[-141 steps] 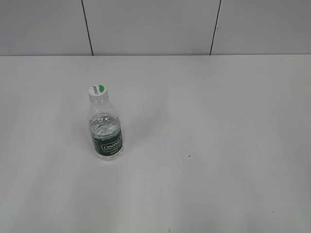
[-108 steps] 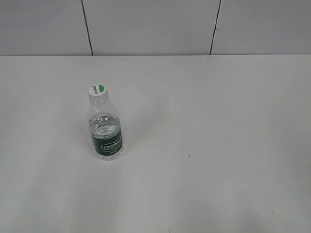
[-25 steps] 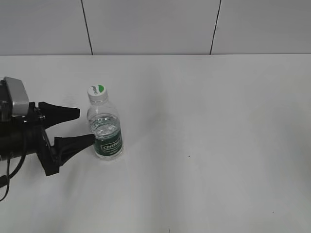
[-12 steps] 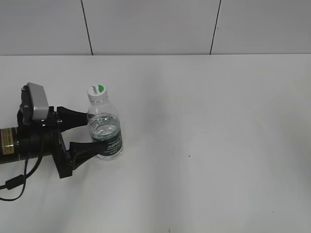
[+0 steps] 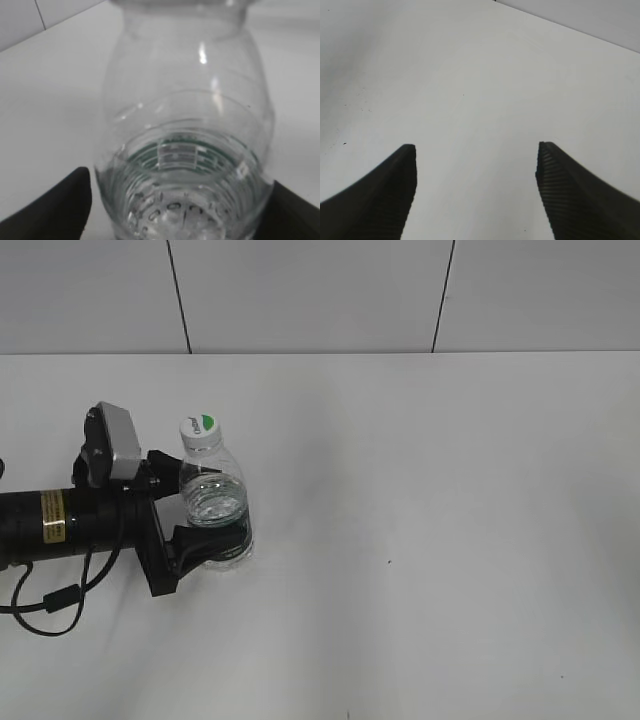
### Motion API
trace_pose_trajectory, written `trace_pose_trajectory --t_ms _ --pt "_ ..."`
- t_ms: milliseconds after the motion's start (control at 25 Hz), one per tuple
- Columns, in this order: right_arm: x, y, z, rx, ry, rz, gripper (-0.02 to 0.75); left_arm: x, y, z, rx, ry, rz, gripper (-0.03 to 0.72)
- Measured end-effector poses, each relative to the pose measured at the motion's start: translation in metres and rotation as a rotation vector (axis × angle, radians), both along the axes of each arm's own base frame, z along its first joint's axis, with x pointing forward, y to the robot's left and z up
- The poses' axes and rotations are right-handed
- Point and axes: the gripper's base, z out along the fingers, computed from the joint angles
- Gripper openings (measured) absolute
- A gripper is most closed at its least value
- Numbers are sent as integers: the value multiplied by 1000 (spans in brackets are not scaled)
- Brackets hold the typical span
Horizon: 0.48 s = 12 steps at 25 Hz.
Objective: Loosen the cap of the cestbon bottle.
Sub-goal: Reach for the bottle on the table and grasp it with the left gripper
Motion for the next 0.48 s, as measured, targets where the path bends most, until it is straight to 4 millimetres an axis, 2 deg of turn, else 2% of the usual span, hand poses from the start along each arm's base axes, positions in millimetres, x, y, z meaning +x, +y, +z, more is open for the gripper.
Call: trace_pose_trajectory --t_ms 320,480 --pt "0 0 0 0 1 0 569 -2 -1 -11 -33 37 -6 546" --pt "0 0 0 1 0 0 569 -1 -1 -9 -62 30 10 494"
